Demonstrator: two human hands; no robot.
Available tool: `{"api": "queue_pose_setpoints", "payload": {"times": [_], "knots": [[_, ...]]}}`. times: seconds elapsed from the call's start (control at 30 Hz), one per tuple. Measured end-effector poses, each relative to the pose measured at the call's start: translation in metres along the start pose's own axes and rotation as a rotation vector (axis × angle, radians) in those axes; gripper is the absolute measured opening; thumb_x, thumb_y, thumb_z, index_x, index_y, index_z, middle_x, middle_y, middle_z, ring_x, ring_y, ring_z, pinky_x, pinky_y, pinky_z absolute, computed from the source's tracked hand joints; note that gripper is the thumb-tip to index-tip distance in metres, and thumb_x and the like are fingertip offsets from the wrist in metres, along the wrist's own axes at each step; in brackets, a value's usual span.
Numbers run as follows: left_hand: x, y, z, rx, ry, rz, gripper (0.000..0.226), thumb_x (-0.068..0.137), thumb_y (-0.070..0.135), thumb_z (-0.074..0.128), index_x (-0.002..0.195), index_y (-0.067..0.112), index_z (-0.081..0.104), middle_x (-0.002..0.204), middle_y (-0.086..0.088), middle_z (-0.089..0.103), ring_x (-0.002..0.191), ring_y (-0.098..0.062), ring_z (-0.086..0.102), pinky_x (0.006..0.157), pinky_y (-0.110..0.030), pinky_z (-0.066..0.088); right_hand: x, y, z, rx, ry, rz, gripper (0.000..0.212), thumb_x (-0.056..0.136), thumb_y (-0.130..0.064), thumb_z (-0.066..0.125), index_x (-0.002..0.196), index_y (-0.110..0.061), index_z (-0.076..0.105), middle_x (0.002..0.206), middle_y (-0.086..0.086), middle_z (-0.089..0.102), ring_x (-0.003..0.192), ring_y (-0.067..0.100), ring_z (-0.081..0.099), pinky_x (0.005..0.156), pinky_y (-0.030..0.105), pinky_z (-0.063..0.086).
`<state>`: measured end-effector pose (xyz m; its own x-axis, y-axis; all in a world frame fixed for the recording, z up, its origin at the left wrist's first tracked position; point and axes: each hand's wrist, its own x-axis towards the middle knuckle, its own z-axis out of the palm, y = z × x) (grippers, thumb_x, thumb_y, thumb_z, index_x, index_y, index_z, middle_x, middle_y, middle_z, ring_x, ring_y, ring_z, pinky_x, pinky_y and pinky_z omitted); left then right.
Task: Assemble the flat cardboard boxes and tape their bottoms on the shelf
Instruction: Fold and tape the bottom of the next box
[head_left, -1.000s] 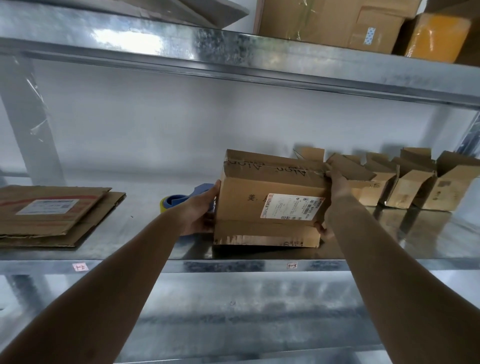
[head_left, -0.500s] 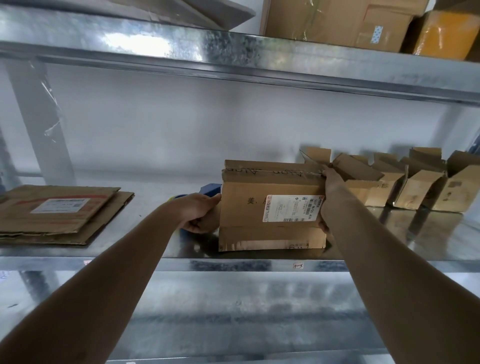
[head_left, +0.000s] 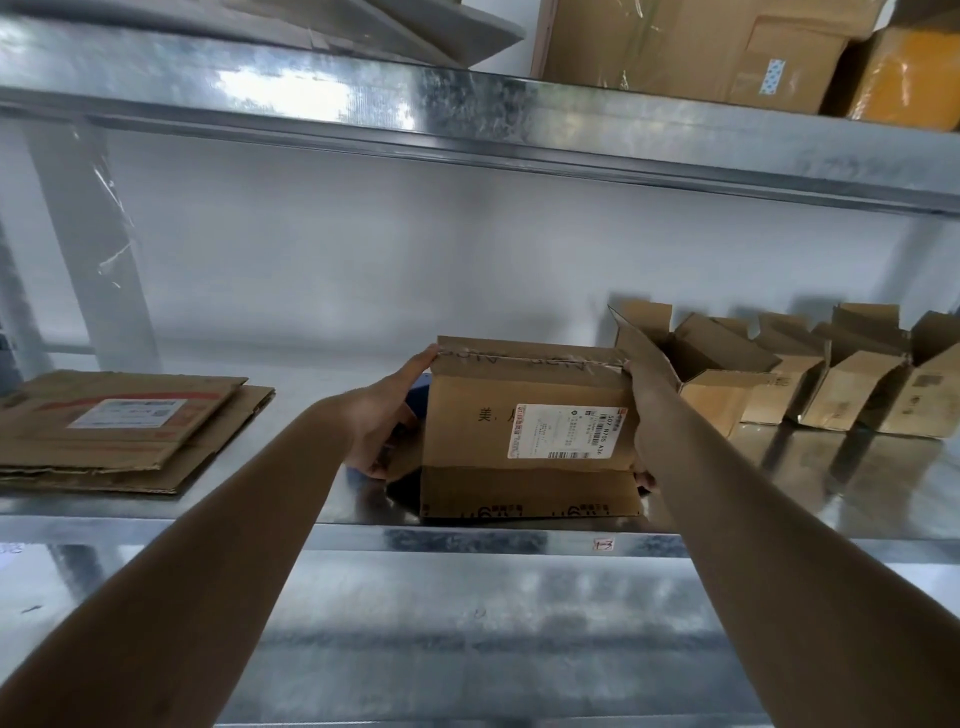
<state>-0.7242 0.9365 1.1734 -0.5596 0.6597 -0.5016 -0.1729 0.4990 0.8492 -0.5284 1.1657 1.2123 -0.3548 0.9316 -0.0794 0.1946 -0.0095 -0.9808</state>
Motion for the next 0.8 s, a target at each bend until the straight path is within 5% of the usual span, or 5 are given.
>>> {"api": "queue_pose_setpoints", "payload": {"times": [0.2, 0.37, 0.53, 0.7, 0.8], "knots": [[-0.001, 0.005, -0.01, 0.048, 0.083, -0.039, 0.098, 0.073, 0.086, 0.06, 0.135, 0.01, 0.055, 0.13, -0.015, 0.057, 0.117, -0.038, 0.057, 0.103, -0.054, 0.05, -0.004, 0.012, 0.004, 0.021, -0.008, 0.159, 0.027, 0.105, -0.037, 0.057, 0.115, -0.013, 0.05, 0.09, 0.004, 0.05, 0.07, 0.014, 0.046, 0.052, 0.028, 0.031], [-0.014, 0.012, 0.002, 0.136, 0.213, 0.009, 0.066, 0.094, 0.07, 0.053, 0.139, 0.022, 0.049, 0.127, -0.019, 0.058, 0.105, -0.04, 0.061, 0.071, -0.049, 0.06, 0.0, 0.015, 0.003, -0.048, -0.03, 0.129, 0.027, 0.105, -0.035, 0.055, 0.084, -0.02, 0.046, 0.087, 0.006, 0.053, 0.075, 0.018, 0.05, 0.079, 0.034, 0.046], [-0.01, 0.022, 0.014, 0.303, 0.284, 0.203, 0.034, 0.107, 0.052, 0.043, 0.132, 0.03, 0.051, 0.125, -0.017, 0.064, 0.107, -0.04, 0.066, 0.095, -0.058, 0.057, 0.008, 0.015, 0.001, -0.159, -0.059, 0.119, 0.029, 0.107, -0.041, 0.05, 0.094, -0.014, 0.05, 0.087, 0.009, 0.052, 0.085, 0.022, 0.053, 0.103, 0.041, 0.044], [0.004, 0.026, 0.02, 0.484, 0.292, 0.623, 0.038, 0.109, 0.026, 0.049, 0.146, 0.029, 0.058, 0.145, 0.0, 0.059, 0.13, -0.022, 0.057, 0.102, -0.027, 0.043, 0.011, 0.018, -0.002, -0.198, -0.1, 0.16, 0.038, 0.107, -0.048, 0.046, 0.115, -0.011, 0.049, 0.087, 0.01, 0.05, 0.082, 0.021, 0.049, 0.09, 0.037, 0.038], [0.006, 0.024, 0.02, 0.566, 0.236, 0.709, 0.032, 0.109, 0.025, 0.051, 0.137, 0.024, 0.066, 0.134, 0.007, 0.062, 0.113, -0.001, 0.057, 0.092, -0.011, 0.04, 0.016, 0.022, -0.005, -0.217, -0.058, 0.123, 0.039, 0.108, -0.047, 0.043, 0.117, -0.009, 0.047, 0.086, 0.009, 0.046, 0.075, 0.019, 0.044, 0.086, 0.034, 0.034]]}}
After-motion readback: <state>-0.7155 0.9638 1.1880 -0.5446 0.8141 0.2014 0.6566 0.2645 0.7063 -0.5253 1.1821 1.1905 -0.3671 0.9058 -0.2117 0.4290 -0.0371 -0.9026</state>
